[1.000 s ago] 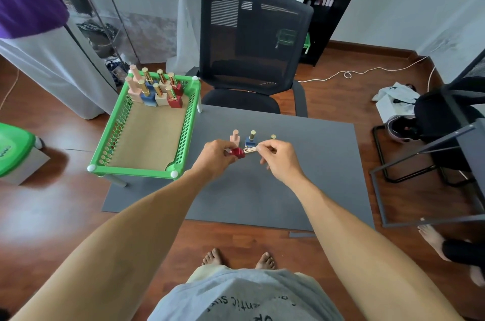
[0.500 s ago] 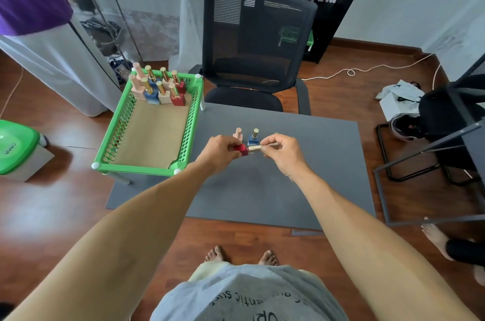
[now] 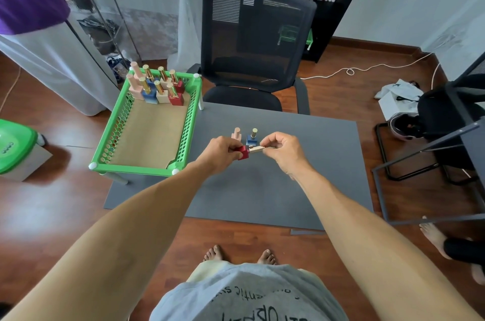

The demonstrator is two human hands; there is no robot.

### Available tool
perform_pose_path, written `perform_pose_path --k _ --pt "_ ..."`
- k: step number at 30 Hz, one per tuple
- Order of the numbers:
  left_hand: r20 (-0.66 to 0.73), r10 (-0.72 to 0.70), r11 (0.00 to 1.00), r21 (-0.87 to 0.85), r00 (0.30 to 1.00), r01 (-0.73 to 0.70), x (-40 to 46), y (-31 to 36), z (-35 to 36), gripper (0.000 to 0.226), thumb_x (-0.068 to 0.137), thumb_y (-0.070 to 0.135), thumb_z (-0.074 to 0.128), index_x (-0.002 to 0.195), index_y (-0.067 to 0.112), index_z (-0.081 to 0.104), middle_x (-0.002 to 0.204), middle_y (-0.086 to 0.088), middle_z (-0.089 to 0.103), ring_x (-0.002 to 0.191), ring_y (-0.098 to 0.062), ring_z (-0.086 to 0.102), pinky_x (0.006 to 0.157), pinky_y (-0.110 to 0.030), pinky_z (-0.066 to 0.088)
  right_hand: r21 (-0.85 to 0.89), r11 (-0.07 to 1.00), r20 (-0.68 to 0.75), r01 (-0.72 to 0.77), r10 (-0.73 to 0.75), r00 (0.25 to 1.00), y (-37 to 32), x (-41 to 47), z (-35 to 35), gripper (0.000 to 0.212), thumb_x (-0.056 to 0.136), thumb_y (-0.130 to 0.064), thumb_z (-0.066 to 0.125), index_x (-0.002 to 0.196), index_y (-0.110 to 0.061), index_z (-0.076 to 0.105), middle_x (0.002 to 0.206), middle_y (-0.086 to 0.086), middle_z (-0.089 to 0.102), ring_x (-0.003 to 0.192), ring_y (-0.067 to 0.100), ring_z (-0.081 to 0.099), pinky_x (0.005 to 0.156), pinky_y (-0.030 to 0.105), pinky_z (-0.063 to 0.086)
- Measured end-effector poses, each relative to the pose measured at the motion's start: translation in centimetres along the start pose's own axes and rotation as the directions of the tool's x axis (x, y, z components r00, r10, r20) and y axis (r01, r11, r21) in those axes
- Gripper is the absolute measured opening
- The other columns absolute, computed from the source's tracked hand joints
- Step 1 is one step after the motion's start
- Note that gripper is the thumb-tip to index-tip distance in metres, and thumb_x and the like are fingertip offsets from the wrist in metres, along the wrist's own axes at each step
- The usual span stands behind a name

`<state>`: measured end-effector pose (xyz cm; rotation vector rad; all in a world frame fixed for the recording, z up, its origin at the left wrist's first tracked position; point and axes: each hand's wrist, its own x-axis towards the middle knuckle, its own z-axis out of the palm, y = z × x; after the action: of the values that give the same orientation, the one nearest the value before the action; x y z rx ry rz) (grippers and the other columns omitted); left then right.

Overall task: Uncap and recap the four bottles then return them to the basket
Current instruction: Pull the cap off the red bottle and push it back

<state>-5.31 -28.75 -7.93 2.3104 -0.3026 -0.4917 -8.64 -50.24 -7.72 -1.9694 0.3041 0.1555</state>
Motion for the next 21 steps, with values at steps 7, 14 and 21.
perform_pose_path --k 7,14,21 --pt "-0.024 0.01 1.0 -0.025 1.0 -0.011 0.0 0.11 0.11 0.021 0.09 0.016 0.073 0.11 0.018 0.076 0.092 -0.002 0.071 0.084 -0.022 0.063 0.074 -0.027 0.047 0.058 0.998 0.007 -0.016 0.015 1.0 -0.11 0.22 -0.43 0.018 0.083 0.0 0.081 0.088 -0.017 0.078 0.091 0.005 0.079 0.084 0.016 0.074 0.085 0.026 0.06" --pt "-0.035 0.025 0.999 -0.043 0.999 -0.026 -0.05 0.33 0.37 0.017 0.087 0.018 0.076 0.104 0.021 0.077 0.076 0.012 0.063 0.072 -0.004 0.056 0.064 -0.015 0.037 0.085 0.996 -0.008 -0.026 0.027 1.0 0.08 0.58 -0.29 0.018 0.09 -0.007 0.077 0.103 -0.02 0.075 0.094 0.004 0.078 0.086 0.02 0.076 0.08 0.032 0.065" --pt "-0.013 -0.004 0.999 -0.054 1.0 0.003 0.02 0.33 0.64 0.015 0.09 0.02 0.074 0.104 0.022 0.078 0.087 0.002 0.072 0.081 -0.017 0.061 0.066 -0.018 0.041 0.095 0.995 0.021 -0.007 0.005 1.0 0.27 0.24 -0.42 0.03 0.086 0.001 0.08 0.109 -0.018 0.074 0.096 -0.002 0.078 0.086 0.005 0.073 0.085 0.021 0.059"
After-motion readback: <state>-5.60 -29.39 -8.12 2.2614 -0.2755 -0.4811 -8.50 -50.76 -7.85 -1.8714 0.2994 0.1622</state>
